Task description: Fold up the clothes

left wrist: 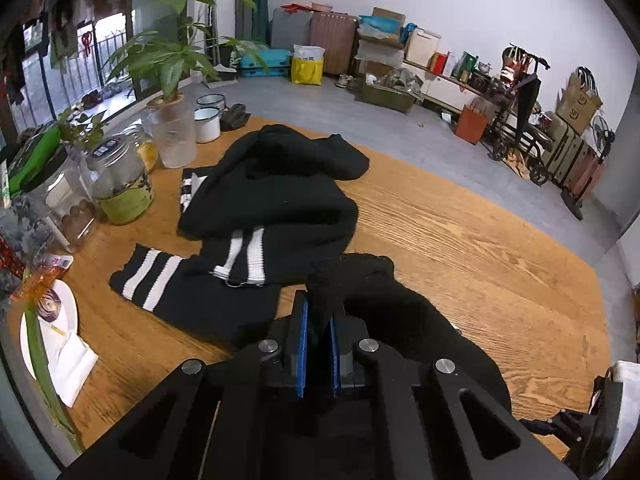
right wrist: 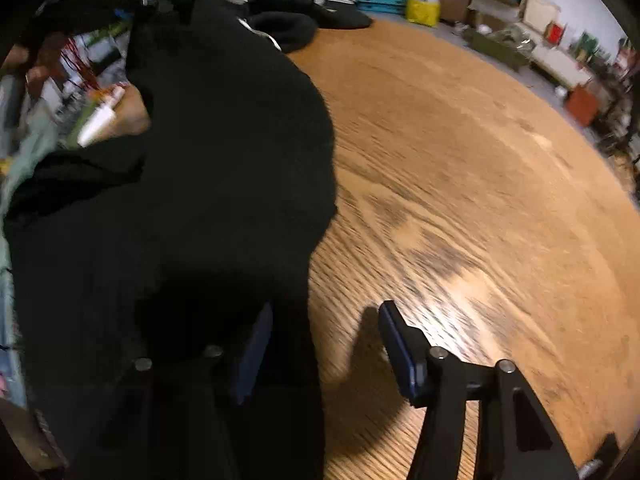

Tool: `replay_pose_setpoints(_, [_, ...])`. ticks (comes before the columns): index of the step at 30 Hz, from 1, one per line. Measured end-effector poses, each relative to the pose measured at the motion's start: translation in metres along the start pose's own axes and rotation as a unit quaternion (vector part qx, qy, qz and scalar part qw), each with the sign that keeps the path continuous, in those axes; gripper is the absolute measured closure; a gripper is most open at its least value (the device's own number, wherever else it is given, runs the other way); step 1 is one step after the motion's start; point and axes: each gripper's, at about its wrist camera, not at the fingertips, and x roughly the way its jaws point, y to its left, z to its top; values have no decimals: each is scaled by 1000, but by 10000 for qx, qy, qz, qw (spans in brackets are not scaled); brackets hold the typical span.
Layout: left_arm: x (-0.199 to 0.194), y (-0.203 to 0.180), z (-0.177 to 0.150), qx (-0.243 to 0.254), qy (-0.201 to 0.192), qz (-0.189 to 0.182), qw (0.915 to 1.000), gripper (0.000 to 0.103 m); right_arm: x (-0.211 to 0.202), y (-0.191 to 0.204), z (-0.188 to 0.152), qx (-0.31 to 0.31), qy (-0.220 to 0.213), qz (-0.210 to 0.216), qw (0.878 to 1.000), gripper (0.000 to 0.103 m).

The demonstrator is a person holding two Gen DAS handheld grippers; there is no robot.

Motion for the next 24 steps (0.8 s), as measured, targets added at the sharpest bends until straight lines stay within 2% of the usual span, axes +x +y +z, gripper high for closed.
replay_pose_setpoints(4, [-2, 0, -3, 157, 11, 92, 9998, 94, -2, -12, 6, 292, -385, 861, 9951, 49])
replay_pose_setpoints(6, [-2, 0, -6, 256, 54, 167, 9995, 94, 0, -10, 5, 268, -375, 1213, 9915, 48])
replay_pose_setpoints(8, [1, -1, -11, 390, 213, 275, 9986, 94, 5, -14, 10, 175, -255, 1617, 9864, 41])
replay_pose_setpoints(10, [6, 2, -18, 461, 465, 319, 9973, 93, 6, -22, 13, 308, -393, 1979, 9790, 39])
replay_pose_setpoints(11, [8, 5, -22, 469, 593, 314, 9966, 93, 6, -27, 14, 394, -485, 2153, 9745, 35])
replay_pose_setpoints(12, [11, 8, -25, 445, 708, 282, 9961, 93, 9, -32, 15, 562, -528, 2353, 9689, 25])
replay_pose_setpoints(13, [13, 11, -29, 403, 848, 237, 9953, 93, 12, -38, 14, 764, -551, 2562, 9620, 22])
replay_pose_setpoints(15, [18, 18, -36, 335, 1098, 156, 9933, 93, 23, -36, 15, 842, -330, 2562, 9624, 19])
replay_pose_setpoints(16, [20, 20, -40, 304, 1201, 115, 9922, 93, 25, -30, 13, 746, -231, 2442, 9666, 19])
replay_pose_setpoints(19, [24, 27, -49, 179, 1439, -25, 9894, 93, 30, -4, 15, 361, -4, 1849, 9821, 19])
replay_pose_setpoints(22, [27, 33, -55, 43, 1696, -131, 9854, 94, 36, 8, 28, 83, 1, 1212, 9926, 25])
replay_pose_setpoints(23, [27, 34, -57, 4, 1775, -160, 9840, 93, 41, 9, 30, 87, 43, 1036, 9946, 32])
replay_pose_setpoints(24, [27, 35, -58, -22, 1838, -178, 9828, 94, 47, 9, 31, 131, 103, 892, 9959, 45])
